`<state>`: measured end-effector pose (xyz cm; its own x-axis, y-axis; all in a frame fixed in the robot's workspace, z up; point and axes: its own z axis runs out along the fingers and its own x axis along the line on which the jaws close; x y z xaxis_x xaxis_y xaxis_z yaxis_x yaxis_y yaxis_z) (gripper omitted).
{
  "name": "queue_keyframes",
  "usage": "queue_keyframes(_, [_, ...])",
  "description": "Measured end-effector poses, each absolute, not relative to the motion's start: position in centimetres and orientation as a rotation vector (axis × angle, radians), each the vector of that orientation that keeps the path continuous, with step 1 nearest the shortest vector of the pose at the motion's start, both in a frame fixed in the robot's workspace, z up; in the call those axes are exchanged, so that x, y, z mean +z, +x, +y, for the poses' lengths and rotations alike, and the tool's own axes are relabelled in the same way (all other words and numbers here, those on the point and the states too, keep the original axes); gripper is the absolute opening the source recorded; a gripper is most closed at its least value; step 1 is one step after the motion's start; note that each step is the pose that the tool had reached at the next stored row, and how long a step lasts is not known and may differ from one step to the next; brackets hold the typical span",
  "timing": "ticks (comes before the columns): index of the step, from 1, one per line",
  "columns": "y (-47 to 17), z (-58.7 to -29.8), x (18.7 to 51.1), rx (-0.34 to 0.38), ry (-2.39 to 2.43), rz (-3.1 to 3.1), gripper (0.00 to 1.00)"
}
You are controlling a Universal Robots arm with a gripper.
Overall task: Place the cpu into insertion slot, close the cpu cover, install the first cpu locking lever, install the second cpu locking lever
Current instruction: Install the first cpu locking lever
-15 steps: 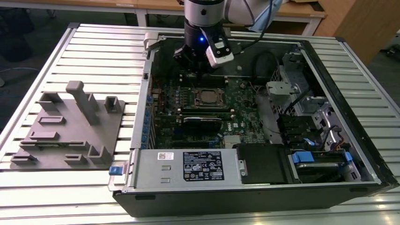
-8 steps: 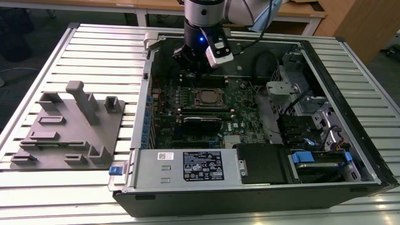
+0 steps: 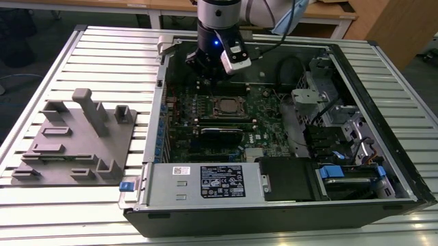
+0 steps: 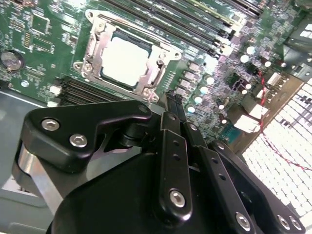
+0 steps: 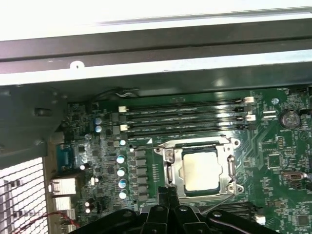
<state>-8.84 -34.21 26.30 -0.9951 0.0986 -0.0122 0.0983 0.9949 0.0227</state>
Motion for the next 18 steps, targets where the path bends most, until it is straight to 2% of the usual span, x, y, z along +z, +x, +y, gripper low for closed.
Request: queue_keyframes(18, [-9.44,-34.21,26.38,0.035,0.154,3.124,0.1])
